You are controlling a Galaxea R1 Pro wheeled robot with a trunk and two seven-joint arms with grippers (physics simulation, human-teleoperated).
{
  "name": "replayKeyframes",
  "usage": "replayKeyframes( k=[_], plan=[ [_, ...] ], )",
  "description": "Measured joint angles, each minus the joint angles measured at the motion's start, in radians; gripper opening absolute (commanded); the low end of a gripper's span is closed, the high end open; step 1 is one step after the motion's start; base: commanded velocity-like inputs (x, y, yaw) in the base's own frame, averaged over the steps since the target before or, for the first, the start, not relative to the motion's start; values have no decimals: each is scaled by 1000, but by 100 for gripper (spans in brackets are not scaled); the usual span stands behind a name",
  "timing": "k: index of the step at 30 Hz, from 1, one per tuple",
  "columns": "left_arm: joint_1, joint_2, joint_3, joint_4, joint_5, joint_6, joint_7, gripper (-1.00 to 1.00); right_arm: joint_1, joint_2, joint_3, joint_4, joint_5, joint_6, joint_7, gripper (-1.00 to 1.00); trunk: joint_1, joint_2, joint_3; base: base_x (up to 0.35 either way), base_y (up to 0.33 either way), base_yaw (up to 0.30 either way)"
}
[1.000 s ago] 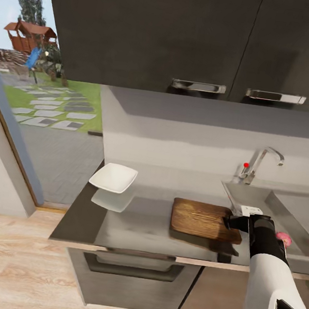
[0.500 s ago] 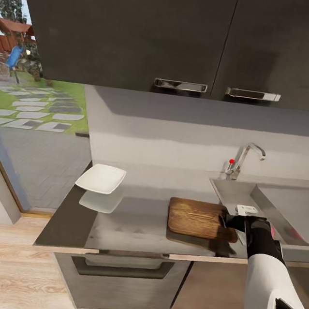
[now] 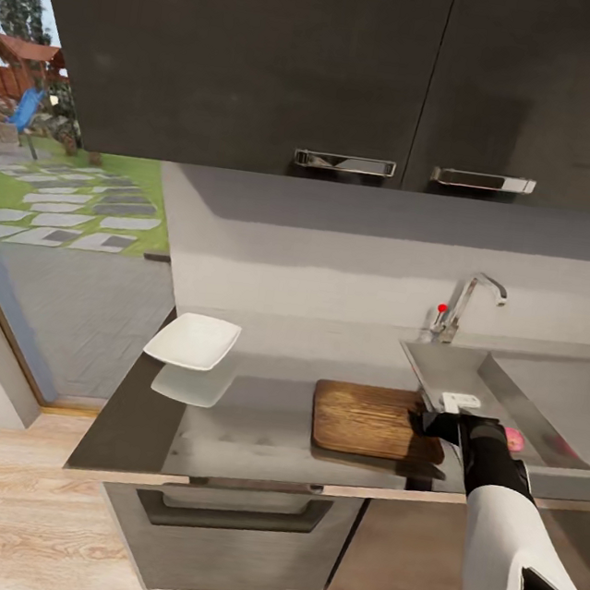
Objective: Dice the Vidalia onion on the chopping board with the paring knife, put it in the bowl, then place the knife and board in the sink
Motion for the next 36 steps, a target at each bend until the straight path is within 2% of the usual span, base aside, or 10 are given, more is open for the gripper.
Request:
replayKeyframes(
  k=[13, 24, 36],
  plan=[
    [0, 0, -1, 0, 0, 0, 0, 100, 0, 4, 0, 0, 1, 0, 18, -100, 0, 0, 0, 0, 0, 4],
    [0, 0, -1, -1, 0, 0, 0, 100, 0, 3, -1, 0, 1, 0, 19, -100, 0, 0, -3, 1, 0, 101],
    [0, 0, 0, -2, 0, 0, 0, 100, 0, 4, 0, 0, 1, 0, 20, -100, 0, 0, -4, 86, 0, 5]
  ],
)
